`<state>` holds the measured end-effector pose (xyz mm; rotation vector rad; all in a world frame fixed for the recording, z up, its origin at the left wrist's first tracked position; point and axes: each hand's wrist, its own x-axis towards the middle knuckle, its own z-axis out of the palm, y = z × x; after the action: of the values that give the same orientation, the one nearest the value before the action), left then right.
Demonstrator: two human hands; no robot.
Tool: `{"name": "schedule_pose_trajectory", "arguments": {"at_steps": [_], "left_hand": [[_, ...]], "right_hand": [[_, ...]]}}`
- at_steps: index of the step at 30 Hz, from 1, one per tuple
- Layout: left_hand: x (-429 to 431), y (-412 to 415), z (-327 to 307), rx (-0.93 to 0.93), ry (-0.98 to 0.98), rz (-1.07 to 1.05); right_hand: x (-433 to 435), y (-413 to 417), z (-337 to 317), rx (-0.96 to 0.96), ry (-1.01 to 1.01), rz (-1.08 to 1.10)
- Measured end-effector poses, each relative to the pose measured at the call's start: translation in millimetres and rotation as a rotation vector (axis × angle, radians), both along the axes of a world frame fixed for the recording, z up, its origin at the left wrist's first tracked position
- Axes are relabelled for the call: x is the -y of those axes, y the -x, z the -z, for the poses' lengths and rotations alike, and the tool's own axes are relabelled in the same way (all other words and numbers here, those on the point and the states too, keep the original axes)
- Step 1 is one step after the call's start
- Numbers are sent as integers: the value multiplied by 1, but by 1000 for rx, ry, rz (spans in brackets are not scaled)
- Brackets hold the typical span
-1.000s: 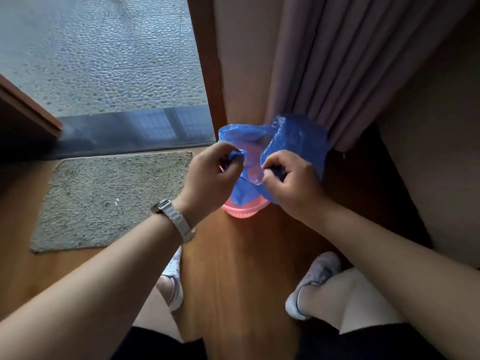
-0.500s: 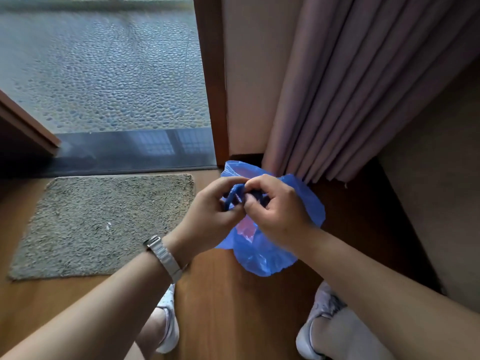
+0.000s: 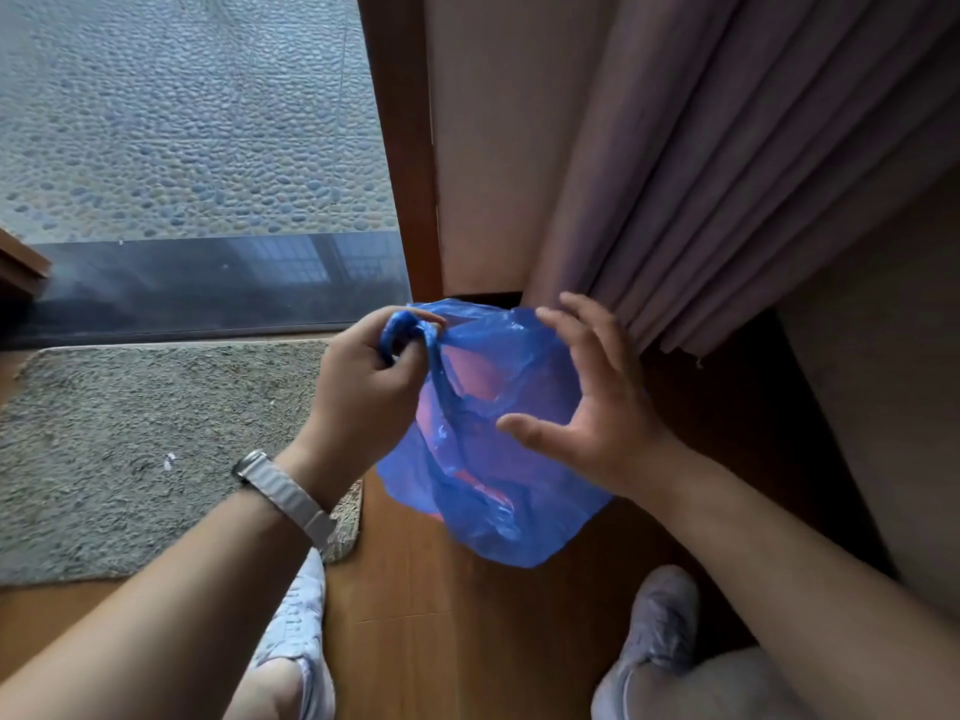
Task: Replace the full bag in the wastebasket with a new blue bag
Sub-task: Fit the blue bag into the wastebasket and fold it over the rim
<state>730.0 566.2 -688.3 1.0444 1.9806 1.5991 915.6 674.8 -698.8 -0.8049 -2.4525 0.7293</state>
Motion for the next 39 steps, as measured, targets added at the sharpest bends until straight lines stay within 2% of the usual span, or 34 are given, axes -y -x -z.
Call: {"name": "schedule_pose_trajectory", "arguments": {"at_steps": [4,8,12,14,20,26,31,36,39], "left_hand": [[9,9,8,-120,47,-17],[23,13,13,-248,116,5],[36,27,23,-366,179,14],[45,39,34,-411,263,7],[55,59,58,-387,578,-20],[49,57,59,-448,651,16],[53,61,64,-458,642,32],[56,66,69,-410,682,8],[54,64,67,-381,682,4]], "right_hand": [[-16,-19,27,269,88,124],[-4,-20,59,432,142,8],[2,1,87,490,72,-76],[3,15,105,524,32,-122],[7,34,154,759,43,-272],[3,48,183,817,159,-330],[15,68,199,762,267,-372],[17,81,196,672,389,-389],[18,81,194,702,406,-417]]}}
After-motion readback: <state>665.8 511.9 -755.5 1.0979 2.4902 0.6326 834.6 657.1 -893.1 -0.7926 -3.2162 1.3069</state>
